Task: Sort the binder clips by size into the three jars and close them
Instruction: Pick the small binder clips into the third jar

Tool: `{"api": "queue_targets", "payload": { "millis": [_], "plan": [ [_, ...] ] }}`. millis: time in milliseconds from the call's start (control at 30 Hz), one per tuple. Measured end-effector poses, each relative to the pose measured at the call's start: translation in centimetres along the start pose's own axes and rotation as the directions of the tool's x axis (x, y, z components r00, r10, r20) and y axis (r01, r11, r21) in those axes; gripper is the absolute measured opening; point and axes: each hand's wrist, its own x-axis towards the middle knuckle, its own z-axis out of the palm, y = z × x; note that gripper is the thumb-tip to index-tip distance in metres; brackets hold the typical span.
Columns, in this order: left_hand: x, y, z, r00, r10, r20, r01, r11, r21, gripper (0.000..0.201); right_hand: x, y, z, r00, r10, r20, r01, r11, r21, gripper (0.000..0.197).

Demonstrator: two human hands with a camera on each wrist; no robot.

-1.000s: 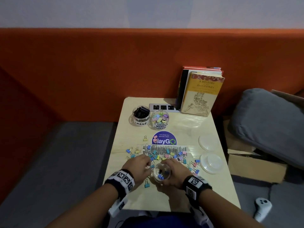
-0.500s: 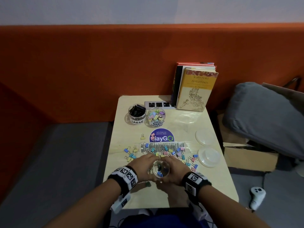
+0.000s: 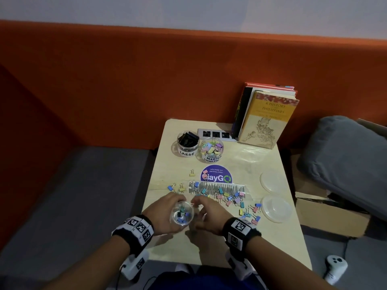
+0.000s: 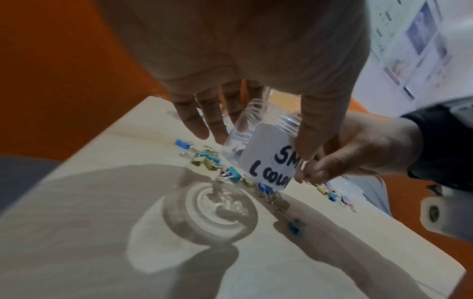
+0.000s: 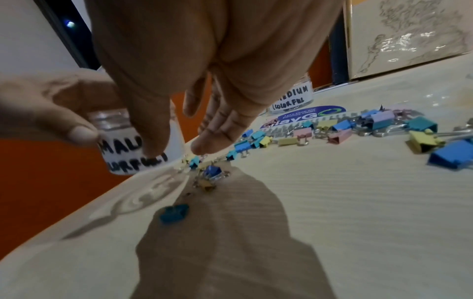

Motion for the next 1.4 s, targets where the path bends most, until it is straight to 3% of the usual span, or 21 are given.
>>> {"api": "queue_targets", "payload": {
  "millis": [100,200,333,500,767,900,1067,1233,1333,1400],
  "plan": [
    [-2.0,-2.4,-0.3,0.994,-0.103,-0.038,0.102,0.995,-0.018,0.082,0.1,0.4,0.8,0.999,-0.01,0.037,0.017,0.984,-0.175,0.043],
    [-3.2,-4.3,-0.3,0.985,-0.173,-0.016,0.174,0.983,0.052,0.077,-0.3,0.5,1.8,0.99,-0.028,0.141,0.071,0.949,-0.307,0.035],
    [-2.7,-4.5,-0.3,0.971,-0.238,0.002,0.238,0.97,0.05,0.078,-0.5,0.6,2.6,0.987,-0.026,0.16,0.089,0.911,-0.402,0.031],
    [-1.7,-3.4,0.2,0.974,-0.227,0.022,0.228,0.973,-0.041,0.095,-0.1,1.7,2.7,0.993,-0.028,0.116,0.071,0.918,-0.391,0.024],
    [-2.0,-3.6,0.3,0.961,-0.277,-0.014,0.276,0.958,-0.076,0.079,-0.4,2.7,2.6,0.998,-0.033,0.054,0.054,0.892,-0.449,0.021],
    [-1.9,-3.4,0.0,0.958,-0.286,0.003,0.284,0.95,-0.134,0.078,-0.6,2.4,2.4,0.999,0.049,-0.017,-0.052,0.921,-0.387,0.018],
    [-2.2,-3.1,0.1,0.954,-0.299,-0.009,0.295,0.945,-0.143,0.078,-0.3,1.7,2.9,0.972,0.222,-0.073,-0.232,0.888,-0.396,0.047],
    [-2.3,-2.5,0.1,0.95,-0.313,0.007,0.311,0.941,-0.135,0.077,-0.7,1.6,2.8,0.979,0.14,-0.15,-0.184,0.922,-0.342,0.024],
    [-2.5,-2.3,-0.1,0.96,-0.278,0.021,0.279,0.956,-0.088,0.081,-1.0,1.8,2.3,0.982,0.163,-0.096,-0.187,0.917,-0.352,0.007],
    [-2.5,-2.3,-0.1,0.97,-0.242,0.028,0.243,0.968,-0.067,0.088,-1.4,2.0,1.9,0.982,0.179,-0.058,-0.188,0.921,-0.34,0.007]
  ]
}}
